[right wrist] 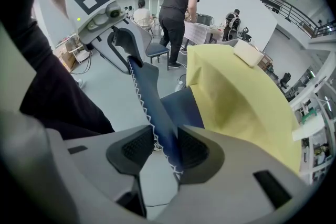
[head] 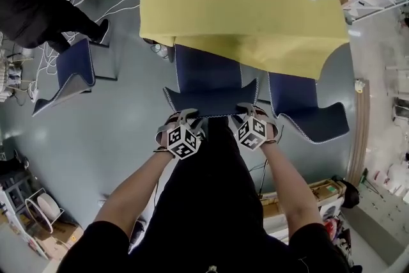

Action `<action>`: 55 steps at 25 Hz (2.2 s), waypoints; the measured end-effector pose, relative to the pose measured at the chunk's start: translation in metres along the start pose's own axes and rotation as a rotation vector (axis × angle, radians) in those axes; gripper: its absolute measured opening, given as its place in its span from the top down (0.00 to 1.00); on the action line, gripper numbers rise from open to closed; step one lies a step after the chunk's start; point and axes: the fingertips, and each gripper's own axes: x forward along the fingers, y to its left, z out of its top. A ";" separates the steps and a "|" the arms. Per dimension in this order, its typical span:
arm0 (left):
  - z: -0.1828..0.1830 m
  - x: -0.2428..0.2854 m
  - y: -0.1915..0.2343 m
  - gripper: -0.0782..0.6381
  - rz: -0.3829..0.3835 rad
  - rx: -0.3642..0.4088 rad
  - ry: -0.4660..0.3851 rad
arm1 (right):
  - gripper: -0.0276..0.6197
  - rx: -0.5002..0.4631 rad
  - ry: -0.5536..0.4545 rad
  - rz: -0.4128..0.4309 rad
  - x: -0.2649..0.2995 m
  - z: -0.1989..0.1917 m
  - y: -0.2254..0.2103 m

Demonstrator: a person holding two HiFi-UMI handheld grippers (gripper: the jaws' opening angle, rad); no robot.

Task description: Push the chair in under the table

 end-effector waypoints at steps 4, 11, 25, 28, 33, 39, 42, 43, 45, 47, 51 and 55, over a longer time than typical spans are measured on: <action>0.007 0.005 0.008 0.72 -0.003 -0.004 0.004 | 0.73 0.006 -0.006 0.012 0.005 -0.002 -0.010; 0.015 0.011 0.038 0.72 -0.003 -0.002 0.002 | 0.73 0.011 -0.012 0.014 0.012 0.011 -0.036; 0.054 0.041 0.111 0.72 0.024 -0.029 0.015 | 0.73 -0.012 -0.011 0.032 0.025 0.029 -0.122; 0.059 0.045 0.123 0.72 0.027 -0.034 0.016 | 0.74 -0.019 -0.013 0.035 0.027 0.034 -0.134; 0.067 0.052 0.142 0.72 0.035 -0.042 0.019 | 0.74 -0.032 -0.014 0.036 0.033 0.039 -0.157; 0.078 0.060 0.167 0.72 0.048 -0.056 0.018 | 0.74 -0.046 -0.020 0.037 0.039 0.048 -0.184; 0.081 0.064 0.180 0.72 0.058 -0.064 0.017 | 0.74 -0.052 -0.025 0.036 0.042 0.054 -0.197; 0.083 0.065 0.184 0.72 0.061 -0.066 0.017 | 0.74 -0.054 -0.025 0.036 0.043 0.056 -0.201; 0.084 0.068 0.192 0.72 0.064 -0.071 0.017 | 0.74 -0.056 -0.027 0.037 0.046 0.059 -0.209; 0.086 0.071 0.200 0.72 0.068 -0.073 0.019 | 0.74 -0.059 -0.029 0.037 0.048 0.062 -0.217; 0.088 0.075 0.217 0.71 0.081 -0.077 0.018 | 0.74 -0.058 -0.028 0.037 0.054 0.070 -0.232; 0.089 0.078 0.231 0.71 0.082 -0.073 0.019 | 0.74 -0.056 -0.027 0.046 0.059 0.077 -0.241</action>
